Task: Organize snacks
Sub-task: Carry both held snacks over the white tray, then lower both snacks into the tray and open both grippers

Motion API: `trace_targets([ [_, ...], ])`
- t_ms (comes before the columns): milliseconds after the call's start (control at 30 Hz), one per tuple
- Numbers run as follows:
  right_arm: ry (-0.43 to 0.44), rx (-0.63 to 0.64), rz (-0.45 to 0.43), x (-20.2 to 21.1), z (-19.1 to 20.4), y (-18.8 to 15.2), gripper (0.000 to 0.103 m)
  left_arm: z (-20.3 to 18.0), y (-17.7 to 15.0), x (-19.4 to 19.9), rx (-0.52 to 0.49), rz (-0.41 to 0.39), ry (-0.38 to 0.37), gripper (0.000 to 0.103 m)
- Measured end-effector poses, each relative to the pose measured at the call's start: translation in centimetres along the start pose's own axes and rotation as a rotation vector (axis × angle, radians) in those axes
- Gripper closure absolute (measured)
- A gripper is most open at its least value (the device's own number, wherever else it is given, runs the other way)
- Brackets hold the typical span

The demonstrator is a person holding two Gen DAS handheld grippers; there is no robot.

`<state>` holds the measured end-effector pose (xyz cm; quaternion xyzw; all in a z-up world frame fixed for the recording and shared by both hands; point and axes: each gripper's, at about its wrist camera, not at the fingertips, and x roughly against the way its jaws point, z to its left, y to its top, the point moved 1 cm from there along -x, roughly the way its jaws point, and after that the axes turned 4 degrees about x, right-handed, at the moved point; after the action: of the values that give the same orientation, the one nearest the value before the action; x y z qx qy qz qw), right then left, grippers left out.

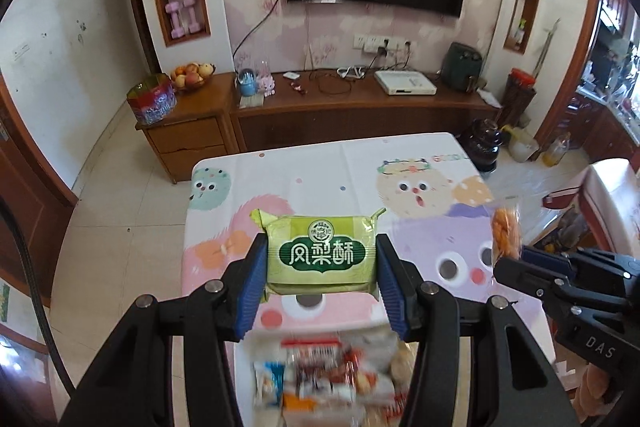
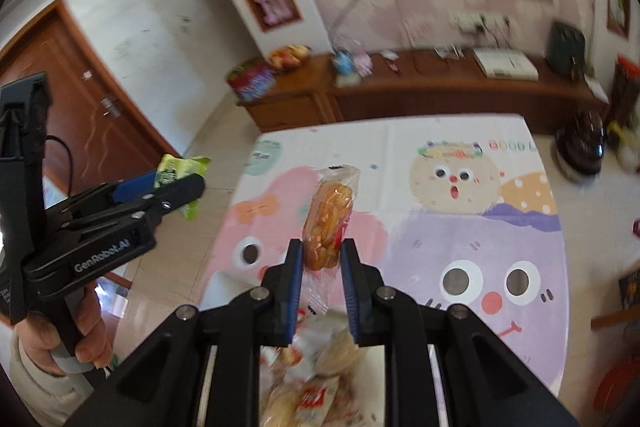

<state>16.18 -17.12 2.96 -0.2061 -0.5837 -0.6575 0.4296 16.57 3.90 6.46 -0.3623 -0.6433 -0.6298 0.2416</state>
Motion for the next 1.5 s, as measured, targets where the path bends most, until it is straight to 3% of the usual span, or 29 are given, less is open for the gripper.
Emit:
trace_targets([
  [267, 0.02, 0.125, -0.13, 6.7, 4.7, -6.6, 0.084, -0.7, -7.7, 5.4, 0.02, -0.043, -0.03, 0.053],
  [433, 0.023, 0.125, -0.154, 7.2, 5.3, -11.0, 0.084, -1.0, -12.2, 4.9, 0.081, -0.034, -0.066, 0.052],
  [700, -0.025, 0.092, -0.111, 5.3, 3.7, -15.1, 0.084, -1.7, -16.7, 2.6, 0.121, -0.022, -0.036, 0.052],
  [967, -0.078, 0.081, -0.044, 2.5, 2.6, -16.9, 0.084, -2.1, -18.4, -0.8, 0.124, 0.057, -0.033, 0.052],
  [1500, -0.093, 0.06, 0.024, -0.2, 2.1, -17.1, 0.084, -2.2, -19.0, -2.7, 0.108, 0.094, -0.014, 0.051],
])
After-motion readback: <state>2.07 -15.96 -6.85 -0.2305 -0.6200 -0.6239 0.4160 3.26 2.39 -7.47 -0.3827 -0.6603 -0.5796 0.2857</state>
